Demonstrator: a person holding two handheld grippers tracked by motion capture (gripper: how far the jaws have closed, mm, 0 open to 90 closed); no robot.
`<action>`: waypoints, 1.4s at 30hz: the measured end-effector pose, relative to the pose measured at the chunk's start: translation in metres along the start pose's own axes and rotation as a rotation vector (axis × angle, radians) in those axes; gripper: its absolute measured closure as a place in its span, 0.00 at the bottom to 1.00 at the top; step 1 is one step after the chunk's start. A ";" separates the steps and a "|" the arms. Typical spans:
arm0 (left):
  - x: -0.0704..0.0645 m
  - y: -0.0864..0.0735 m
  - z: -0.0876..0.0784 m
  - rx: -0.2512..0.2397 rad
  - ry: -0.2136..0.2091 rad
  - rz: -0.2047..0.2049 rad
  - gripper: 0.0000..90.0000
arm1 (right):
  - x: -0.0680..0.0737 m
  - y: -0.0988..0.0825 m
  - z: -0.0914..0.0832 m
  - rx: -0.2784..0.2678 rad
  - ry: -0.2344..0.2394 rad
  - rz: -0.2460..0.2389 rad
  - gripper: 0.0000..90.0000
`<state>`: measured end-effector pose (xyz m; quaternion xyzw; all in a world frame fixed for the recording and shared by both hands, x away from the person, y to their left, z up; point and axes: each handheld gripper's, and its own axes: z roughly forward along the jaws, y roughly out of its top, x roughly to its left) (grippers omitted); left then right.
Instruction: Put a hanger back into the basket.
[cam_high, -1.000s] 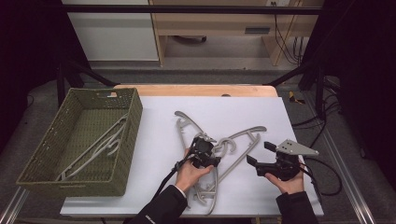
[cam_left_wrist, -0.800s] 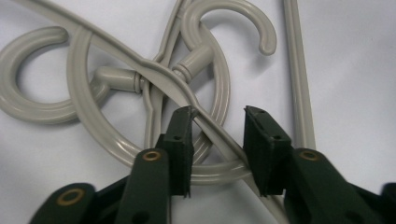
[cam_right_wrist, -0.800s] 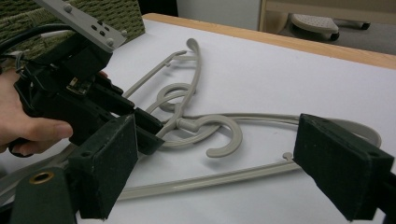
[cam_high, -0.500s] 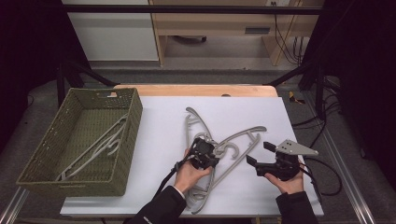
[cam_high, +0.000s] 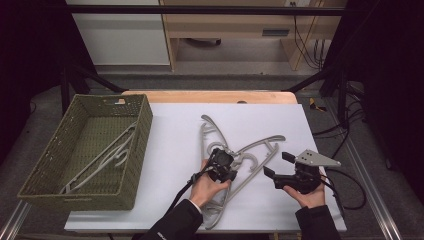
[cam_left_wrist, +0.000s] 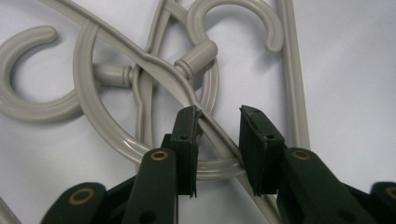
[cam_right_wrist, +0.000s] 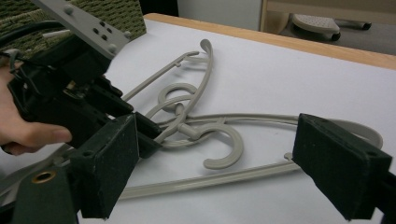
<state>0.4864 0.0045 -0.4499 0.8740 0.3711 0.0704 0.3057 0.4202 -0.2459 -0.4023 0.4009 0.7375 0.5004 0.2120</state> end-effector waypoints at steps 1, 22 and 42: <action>0.002 -0.001 -0.003 0.000 -0.013 -0.002 0.76 | 0.000 0.000 0.000 0.001 -0.001 -0.001 0.16; -0.009 -0.033 -0.034 -0.004 -0.005 0.013 0.63 | 0.001 0.000 0.000 -0.001 0.000 0.001 0.17; -0.013 -0.047 -0.045 0.047 -0.011 0.051 0.81 | 0.001 0.001 -0.002 -0.004 -0.001 0.000 0.17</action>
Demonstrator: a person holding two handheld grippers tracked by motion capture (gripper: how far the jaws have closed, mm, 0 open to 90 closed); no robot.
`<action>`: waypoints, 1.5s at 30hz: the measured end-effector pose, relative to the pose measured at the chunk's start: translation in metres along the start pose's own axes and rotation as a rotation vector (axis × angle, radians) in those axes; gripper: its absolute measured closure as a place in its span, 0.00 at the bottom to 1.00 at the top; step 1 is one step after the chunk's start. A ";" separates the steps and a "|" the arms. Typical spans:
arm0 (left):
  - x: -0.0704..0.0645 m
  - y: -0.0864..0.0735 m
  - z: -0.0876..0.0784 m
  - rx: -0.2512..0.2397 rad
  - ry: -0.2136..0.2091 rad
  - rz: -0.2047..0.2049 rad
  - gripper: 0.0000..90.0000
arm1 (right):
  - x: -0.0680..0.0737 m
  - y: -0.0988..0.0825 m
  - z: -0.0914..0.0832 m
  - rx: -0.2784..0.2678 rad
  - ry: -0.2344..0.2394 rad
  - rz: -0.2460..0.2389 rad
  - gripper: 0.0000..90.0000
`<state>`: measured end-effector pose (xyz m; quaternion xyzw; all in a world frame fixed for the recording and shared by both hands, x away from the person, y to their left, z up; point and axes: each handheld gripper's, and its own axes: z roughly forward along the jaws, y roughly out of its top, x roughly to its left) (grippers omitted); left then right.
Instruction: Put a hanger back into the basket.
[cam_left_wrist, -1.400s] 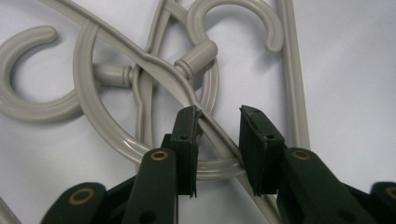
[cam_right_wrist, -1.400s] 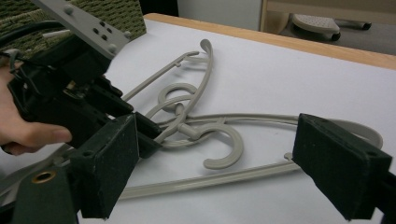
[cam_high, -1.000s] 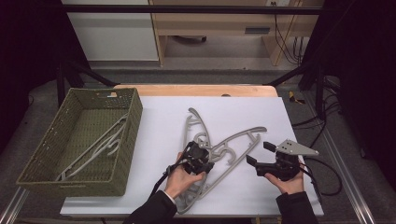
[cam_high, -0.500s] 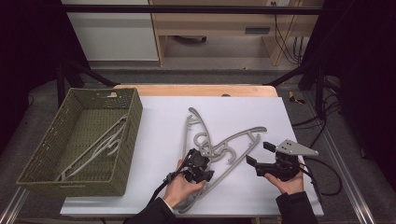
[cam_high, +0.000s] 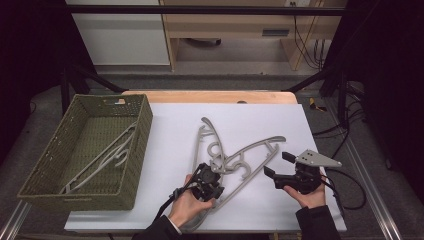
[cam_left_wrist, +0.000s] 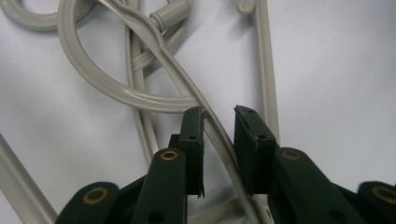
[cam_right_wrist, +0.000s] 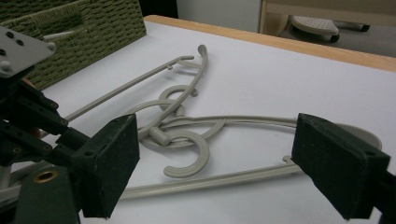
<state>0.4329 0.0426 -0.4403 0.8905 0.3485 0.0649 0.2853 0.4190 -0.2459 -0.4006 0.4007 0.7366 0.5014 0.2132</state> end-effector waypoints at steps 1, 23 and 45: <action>0.000 -0.002 -0.001 -0.002 -0.002 0.001 0.81 | 0.000 0.000 0.000 0.001 0.000 0.000 0.17; 0.005 -0.018 -0.005 0.040 -0.026 -0.020 0.81 | 0.000 0.000 0.000 -0.003 -0.002 -0.001 0.17; 0.020 0.029 0.001 -0.018 -0.002 0.019 0.62 | 0.000 0.001 -0.001 -0.003 0.003 0.000 0.17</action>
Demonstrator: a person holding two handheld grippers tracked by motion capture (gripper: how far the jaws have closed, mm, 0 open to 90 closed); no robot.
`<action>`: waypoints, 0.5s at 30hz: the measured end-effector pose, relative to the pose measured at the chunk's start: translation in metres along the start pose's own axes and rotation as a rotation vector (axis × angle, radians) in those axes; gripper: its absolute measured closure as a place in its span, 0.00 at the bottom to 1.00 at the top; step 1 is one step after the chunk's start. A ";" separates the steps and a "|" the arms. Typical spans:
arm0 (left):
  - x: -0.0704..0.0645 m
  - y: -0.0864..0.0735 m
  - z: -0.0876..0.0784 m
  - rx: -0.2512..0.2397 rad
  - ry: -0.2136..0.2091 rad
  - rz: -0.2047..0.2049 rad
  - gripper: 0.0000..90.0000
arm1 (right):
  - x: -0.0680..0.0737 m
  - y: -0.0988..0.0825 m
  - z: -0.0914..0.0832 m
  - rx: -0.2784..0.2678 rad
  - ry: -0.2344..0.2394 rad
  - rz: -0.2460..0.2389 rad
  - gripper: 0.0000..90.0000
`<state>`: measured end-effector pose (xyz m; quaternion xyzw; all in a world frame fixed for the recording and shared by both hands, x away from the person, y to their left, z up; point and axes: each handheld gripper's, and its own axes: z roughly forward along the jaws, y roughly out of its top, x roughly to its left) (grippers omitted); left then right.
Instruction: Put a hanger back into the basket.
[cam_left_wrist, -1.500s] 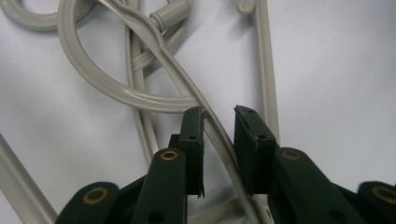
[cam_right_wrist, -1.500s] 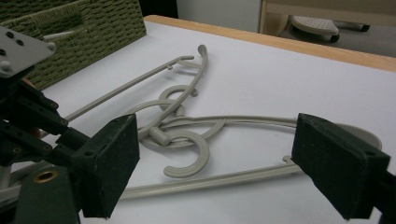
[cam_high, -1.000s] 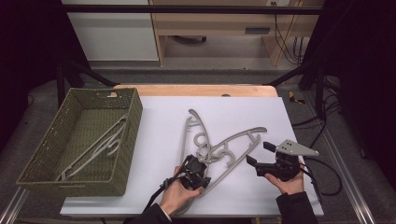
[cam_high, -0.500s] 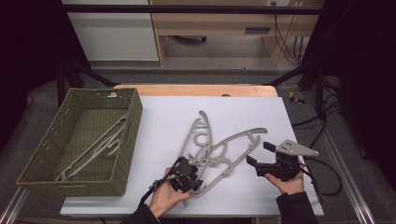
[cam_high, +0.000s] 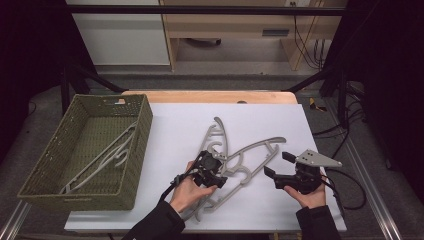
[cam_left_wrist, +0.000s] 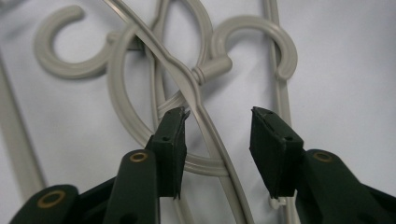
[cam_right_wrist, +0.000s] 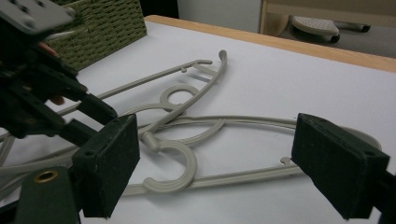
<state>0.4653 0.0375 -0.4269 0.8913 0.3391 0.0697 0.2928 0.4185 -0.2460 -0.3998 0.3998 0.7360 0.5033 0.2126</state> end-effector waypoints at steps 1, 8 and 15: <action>0.001 0.000 0.005 0.023 -0.008 0.010 0.62 | 0.000 0.000 0.000 0.000 0.000 0.000 0.17; -0.005 0.005 0.023 0.051 0.066 0.032 0.76 | -0.001 0.000 -0.001 0.001 -0.001 -0.006 0.17; -0.002 0.012 0.031 0.082 0.076 -0.004 0.77 | 0.000 0.000 0.000 -0.002 0.000 -0.005 0.17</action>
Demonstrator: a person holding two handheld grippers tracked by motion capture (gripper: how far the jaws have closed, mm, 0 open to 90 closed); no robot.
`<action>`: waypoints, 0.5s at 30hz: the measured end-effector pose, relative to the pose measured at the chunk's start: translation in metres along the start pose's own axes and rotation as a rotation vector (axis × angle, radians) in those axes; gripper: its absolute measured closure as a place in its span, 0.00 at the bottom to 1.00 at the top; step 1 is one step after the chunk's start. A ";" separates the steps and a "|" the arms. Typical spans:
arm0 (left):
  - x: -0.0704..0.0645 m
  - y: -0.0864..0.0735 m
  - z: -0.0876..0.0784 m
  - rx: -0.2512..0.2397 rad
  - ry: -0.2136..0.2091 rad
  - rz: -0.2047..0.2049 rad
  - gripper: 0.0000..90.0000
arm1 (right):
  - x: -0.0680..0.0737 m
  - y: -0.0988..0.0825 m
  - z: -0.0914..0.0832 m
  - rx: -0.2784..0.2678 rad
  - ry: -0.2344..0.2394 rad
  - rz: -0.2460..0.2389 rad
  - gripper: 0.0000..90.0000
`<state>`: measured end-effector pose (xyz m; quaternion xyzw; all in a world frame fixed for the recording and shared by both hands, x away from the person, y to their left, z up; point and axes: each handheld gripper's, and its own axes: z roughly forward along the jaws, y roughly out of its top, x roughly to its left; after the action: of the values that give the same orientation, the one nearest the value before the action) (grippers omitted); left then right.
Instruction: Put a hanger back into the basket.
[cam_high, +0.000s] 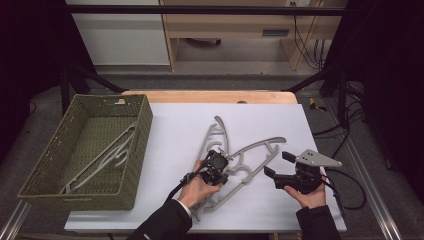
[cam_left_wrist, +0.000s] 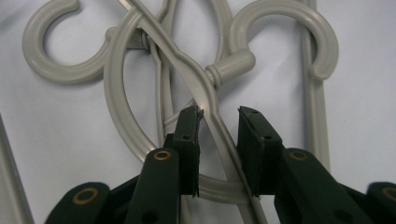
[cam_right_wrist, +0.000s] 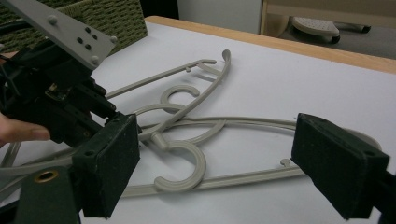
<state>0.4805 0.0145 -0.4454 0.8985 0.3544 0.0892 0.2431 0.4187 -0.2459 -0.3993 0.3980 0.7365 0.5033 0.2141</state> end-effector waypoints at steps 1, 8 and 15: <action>0.001 0.001 0.003 0.010 -0.008 -0.009 0.78 | 0.000 0.000 0.000 0.001 0.000 0.001 0.17; -0.001 0.002 0.006 0.023 0.020 -0.049 0.82 | 0.000 0.000 0.000 -0.002 0.000 -0.001 0.17; 0.007 -0.008 -0.011 -0.003 0.022 -0.074 0.91 | -0.001 0.000 -0.002 -0.001 -0.003 -0.003 0.17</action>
<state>0.4775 0.0284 -0.4396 0.8834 0.3898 0.0904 0.2437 0.4182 -0.2478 -0.3986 0.3976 0.7364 0.5028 0.2164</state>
